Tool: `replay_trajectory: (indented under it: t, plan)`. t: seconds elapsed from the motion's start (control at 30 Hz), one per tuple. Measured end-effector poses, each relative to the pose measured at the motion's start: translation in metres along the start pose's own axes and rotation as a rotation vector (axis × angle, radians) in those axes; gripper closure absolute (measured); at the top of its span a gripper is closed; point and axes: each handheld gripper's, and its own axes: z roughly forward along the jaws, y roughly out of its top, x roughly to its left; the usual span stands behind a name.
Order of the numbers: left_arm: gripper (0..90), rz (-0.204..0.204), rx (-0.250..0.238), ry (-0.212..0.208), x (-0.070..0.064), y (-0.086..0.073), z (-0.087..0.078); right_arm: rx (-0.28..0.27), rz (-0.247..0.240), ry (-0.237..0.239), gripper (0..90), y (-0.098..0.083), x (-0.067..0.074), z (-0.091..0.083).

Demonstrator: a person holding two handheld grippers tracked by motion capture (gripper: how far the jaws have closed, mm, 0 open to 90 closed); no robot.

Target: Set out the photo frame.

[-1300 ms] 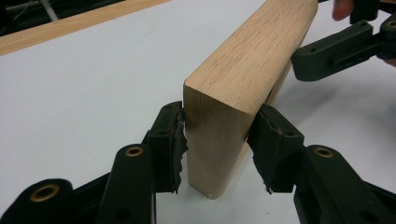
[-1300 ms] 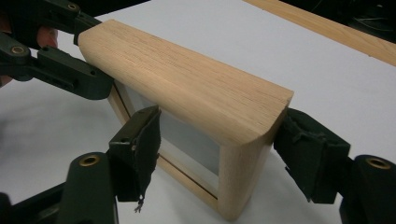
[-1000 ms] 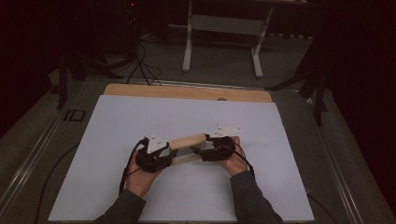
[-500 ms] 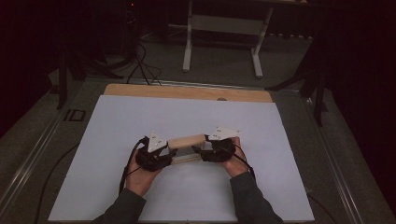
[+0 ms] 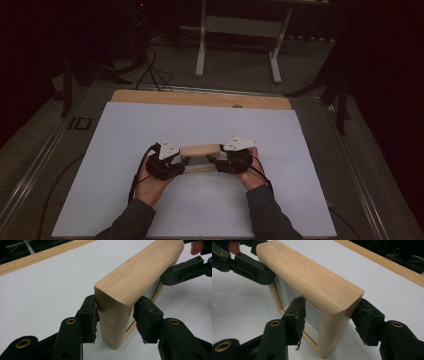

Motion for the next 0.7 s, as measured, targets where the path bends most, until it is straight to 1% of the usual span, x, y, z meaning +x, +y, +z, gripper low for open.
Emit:
replay_trajectory:
  t: [0.2, 0.43, 0.57, 0.7]
  plan:
    - [54.5, 0.005, -0.003, -0.016, 0.003, 0.002, 0.004, -0.001, 0.01, -0.013, 45.1, 0.0, -0.002, -0.002]
    - [54.1, 0.009, -0.001, -0.024, 0.009, 0.004, 0.006, 0.001, 0.021, -0.02, 45.1, 0.001, -0.002, 0.001]
    - [53.8, -0.003, -0.006, -0.025, 0.012, 0.004, 0.007, -0.003, 0.034, -0.031, 45.4, 0.002, -0.002, 0.004]
    - [53.5, -0.017, -0.01, -0.029, 0.014, 0.004, 0.008, -0.007, 0.047, -0.033, 45.3, 0.003, -0.003, 0.005]
